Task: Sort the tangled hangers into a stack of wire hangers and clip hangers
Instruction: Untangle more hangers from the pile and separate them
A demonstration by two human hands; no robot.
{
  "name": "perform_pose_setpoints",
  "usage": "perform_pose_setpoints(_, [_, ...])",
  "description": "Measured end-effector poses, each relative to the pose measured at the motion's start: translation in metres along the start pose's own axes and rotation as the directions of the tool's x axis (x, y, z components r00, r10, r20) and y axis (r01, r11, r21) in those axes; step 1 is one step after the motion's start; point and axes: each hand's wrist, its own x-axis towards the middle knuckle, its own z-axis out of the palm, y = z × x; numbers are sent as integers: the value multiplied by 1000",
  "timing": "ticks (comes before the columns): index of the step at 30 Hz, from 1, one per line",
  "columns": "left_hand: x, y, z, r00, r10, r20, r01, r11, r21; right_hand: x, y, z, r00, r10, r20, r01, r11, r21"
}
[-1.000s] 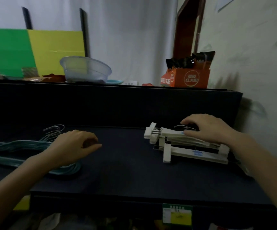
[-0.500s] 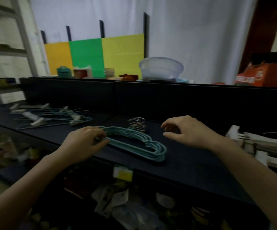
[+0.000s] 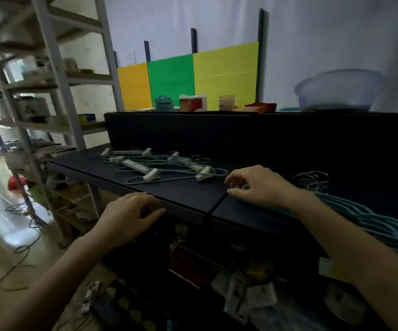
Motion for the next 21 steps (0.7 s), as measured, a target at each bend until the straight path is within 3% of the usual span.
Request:
perform_pose_setpoints(13, [34,-137,3,998,-65,-22,64,997,-42,160,-34,47,996,75,54,-71,995,-67])
perform_pose_setpoints(21, [109,-209,18,1000,9,-6,-9,998,-64,243,-30,58,982,155,111,-133,974,-183])
